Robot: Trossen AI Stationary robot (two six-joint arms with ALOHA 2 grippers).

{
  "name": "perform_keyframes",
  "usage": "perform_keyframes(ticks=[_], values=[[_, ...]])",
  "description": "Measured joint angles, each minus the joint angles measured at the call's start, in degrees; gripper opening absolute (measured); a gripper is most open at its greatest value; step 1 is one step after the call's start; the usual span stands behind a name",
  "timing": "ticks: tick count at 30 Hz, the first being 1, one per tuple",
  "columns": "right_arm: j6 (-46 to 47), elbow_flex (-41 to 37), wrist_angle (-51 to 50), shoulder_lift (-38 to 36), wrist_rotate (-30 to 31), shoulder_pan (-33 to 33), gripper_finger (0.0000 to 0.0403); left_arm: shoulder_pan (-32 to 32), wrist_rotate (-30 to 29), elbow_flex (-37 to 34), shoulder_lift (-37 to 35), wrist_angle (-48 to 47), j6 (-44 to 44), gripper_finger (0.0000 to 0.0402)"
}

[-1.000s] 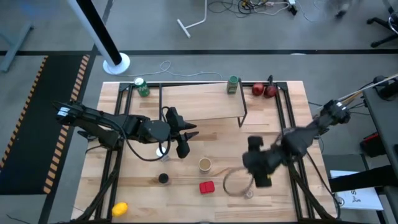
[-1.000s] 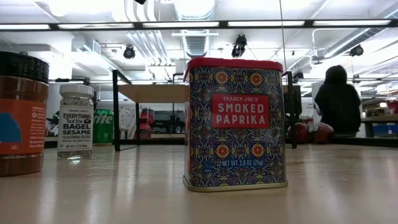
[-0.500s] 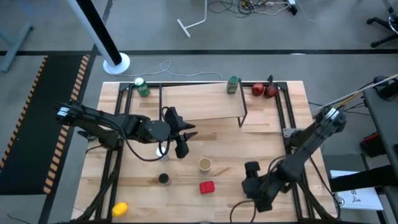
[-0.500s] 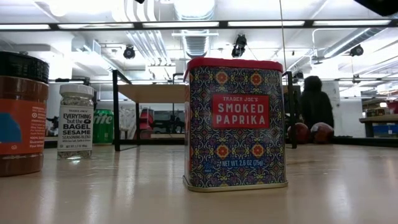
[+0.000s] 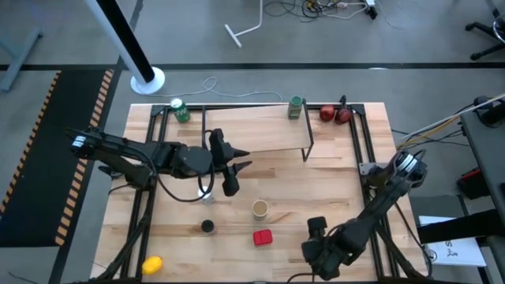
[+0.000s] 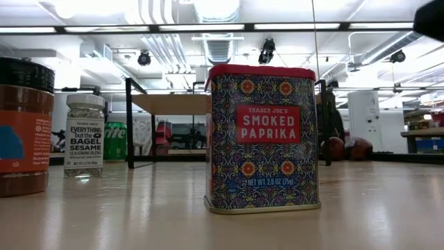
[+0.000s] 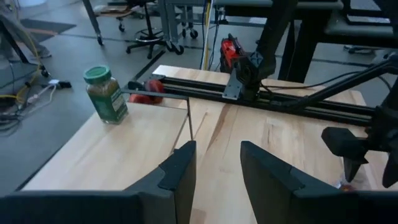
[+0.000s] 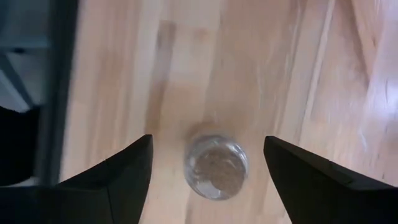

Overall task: Shelf spices
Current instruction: Put the transparent seasoning bottle on the shelf

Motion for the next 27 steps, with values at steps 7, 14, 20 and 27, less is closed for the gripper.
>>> perform_keyframes(ticks=[7,14,20,27], values=[[2.37,0.04,-1.59,2.48,-0.49,-0.01,0.0285,0.55,-0.07,0.0,0.0,0.05,1.04,0.0113],[2.69,-1.02,-1.98,2.69,-0.27,-0.01,0.0278,0.55,-0.05,0.0,0.02,0.05,1.0,0.0113],[3.06,-2.67,-0.93,2.69,-0.11,-0.04,0.0255,0.55,-0.05,0.0,0.02,0.05,1.02,0.0113],[2.72,-3.72,-0.21,2.69,-0.13,-0.16,0.0234,0.55,-0.01,-0.35,0.02,0.04,0.3,0.0113]])
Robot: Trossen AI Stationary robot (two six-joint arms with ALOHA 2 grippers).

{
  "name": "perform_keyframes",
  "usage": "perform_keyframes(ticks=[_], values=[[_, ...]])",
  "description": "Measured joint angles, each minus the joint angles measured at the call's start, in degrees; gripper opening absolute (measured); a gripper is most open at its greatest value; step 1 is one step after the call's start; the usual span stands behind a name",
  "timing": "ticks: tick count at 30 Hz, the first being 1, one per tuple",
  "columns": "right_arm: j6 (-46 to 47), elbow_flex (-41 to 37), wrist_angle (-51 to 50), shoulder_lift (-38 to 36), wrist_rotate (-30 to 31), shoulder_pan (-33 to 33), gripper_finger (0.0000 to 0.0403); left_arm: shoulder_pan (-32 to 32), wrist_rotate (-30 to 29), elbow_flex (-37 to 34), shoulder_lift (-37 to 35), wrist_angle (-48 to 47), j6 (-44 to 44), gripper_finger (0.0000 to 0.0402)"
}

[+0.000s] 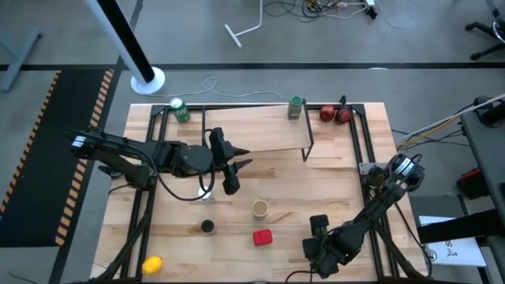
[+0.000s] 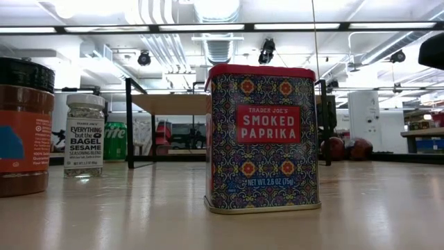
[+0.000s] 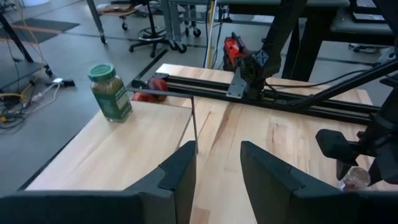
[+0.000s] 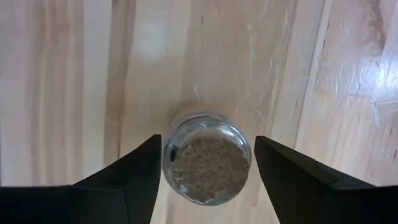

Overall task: Shelf spices
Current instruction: Put the transparent seasoning bottle on the shelf

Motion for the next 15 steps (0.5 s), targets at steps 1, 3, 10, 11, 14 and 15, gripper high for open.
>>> perform_keyframes(ticks=[1,3,10,11,14,15], values=[[-0.1,-0.18,-0.04,0.0,-0.12,-0.05,0.0232,-0.01,0.01,-0.23,0.0,-0.01,-0.32,0.0113],[-0.48,-0.31,-0.02,-0.01,-0.39,-0.22,0.0228,-0.07,0.04,-0.68,0.02,-0.06,-1.26,0.0113],[-2.0,-0.82,1.12,0.0,-0.52,-1.04,0.0216,-0.17,0.17,-1.16,0.02,-0.08,-2.82,0.0113],[-2.05,-0.97,1.16,0.0,-0.61,-1.24,0.0214,-0.17,0.22,-1.16,0.02,-0.06,-2.97,0.0113],[-2.06,-1.48,1.61,0.0,-1.57,-1.78,0.0204,-0.22,0.23,-1.16,0.02,-0.06,-3.0,0.0113],[-2.04,-1.63,1.8,-0.02,-1.65,-1.94,0.0199,-0.22,0.24,-1.16,0.02,-0.08,-3.0,0.0113]])
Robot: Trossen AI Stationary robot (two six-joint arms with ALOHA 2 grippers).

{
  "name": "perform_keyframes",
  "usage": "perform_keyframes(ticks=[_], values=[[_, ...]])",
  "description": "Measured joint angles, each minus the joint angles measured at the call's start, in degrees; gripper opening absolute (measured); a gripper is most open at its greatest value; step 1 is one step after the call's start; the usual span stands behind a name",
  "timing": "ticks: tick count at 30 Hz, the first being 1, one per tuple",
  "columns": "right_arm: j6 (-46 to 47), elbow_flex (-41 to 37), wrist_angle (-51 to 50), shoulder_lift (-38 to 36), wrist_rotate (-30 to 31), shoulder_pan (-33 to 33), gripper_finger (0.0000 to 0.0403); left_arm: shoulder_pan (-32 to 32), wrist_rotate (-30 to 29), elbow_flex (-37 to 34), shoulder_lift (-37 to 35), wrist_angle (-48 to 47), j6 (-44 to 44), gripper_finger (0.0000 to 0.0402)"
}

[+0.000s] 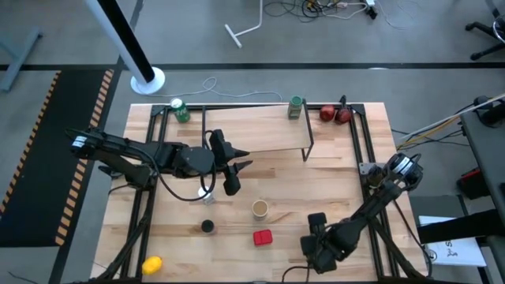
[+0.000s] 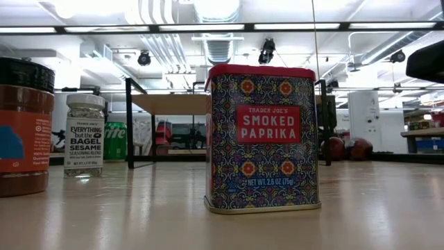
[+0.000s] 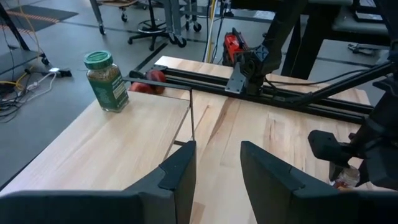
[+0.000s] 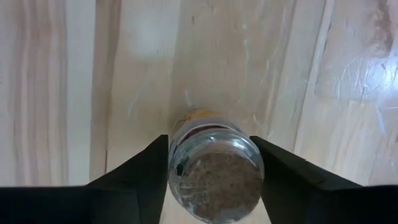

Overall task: Shelf spices
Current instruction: Put the transparent seasoning bottle on the shelf

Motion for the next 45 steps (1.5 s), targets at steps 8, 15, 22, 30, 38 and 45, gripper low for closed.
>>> perform_keyframes(ticks=[8,15,22,30,38,45], values=[[0.0,-0.47,0.66,-0.09,0.14,-0.45,0.0154,0.0,0.0,0.0,0.0,0.02,0.02,0.0113],[-0.52,-0.44,0.77,-0.28,-0.42,-1.26,0.0154,0.0,0.0,0.0,0.0,0.02,0.02,0.0113],[-5.13,0.26,0.52,-1.25,0.02,-3.52,0.0154,0.0,0.26,-0.02,0.0,0.02,0.02,0.0113],[-14.14,0.43,-5.46,-6.65,0.26,-10.27,0.0155,-0.09,0.28,-0.02,0.0,-0.04,0.02,0.0113],[-22.16,0.45,-8.41,-19.75,2.98,-20.31,0.0155,-0.07,0.31,-0.04,0.0,-0.93,0.04,0.0113],[-30.93,1.07,-11.4,-26.59,3.59,-32.57,0.0154,-0.08,0.31,-0.04,0.0,-0.94,0.04,0.0113]])
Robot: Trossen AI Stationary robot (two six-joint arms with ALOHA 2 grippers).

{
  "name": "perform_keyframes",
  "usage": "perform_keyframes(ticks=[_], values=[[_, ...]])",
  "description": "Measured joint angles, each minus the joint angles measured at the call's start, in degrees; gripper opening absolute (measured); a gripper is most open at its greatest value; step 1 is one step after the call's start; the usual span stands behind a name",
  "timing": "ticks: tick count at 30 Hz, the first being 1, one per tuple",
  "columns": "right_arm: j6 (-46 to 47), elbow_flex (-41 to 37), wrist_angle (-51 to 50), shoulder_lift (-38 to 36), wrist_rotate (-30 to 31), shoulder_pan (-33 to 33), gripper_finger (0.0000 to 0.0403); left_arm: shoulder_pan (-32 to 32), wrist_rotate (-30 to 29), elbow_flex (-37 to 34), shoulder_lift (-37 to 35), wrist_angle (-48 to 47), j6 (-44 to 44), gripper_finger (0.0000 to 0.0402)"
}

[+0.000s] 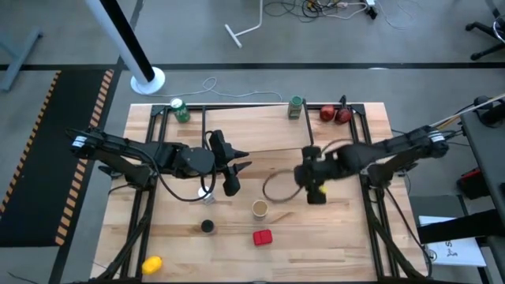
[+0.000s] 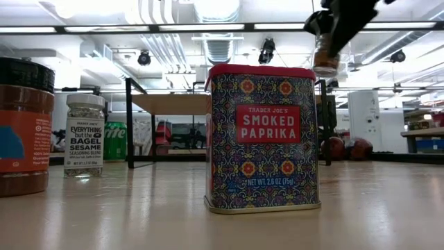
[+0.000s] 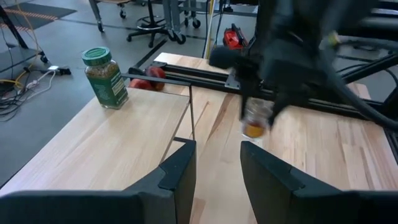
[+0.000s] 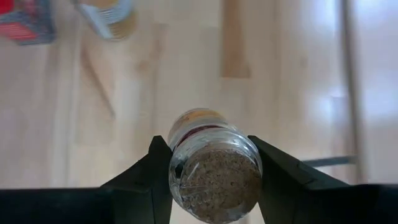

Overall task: Shelf spices
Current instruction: Put the transparent seasoning bottle on the shelf

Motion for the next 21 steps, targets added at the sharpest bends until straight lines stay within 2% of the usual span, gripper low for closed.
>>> perform_keyframes(ticks=[12,21], values=[[-13.91,8.06,-3.83,-1.22,-0.29,-16.64,0.0155,0.01,0.02,-0.09,0.0,0.0,0.02,0.0113],[-18.21,10.76,-4.22,1.0,-0.83,-26.67,0.0158,0.01,0.02,-0.22,0.0,0.04,0.44,0.0113]])
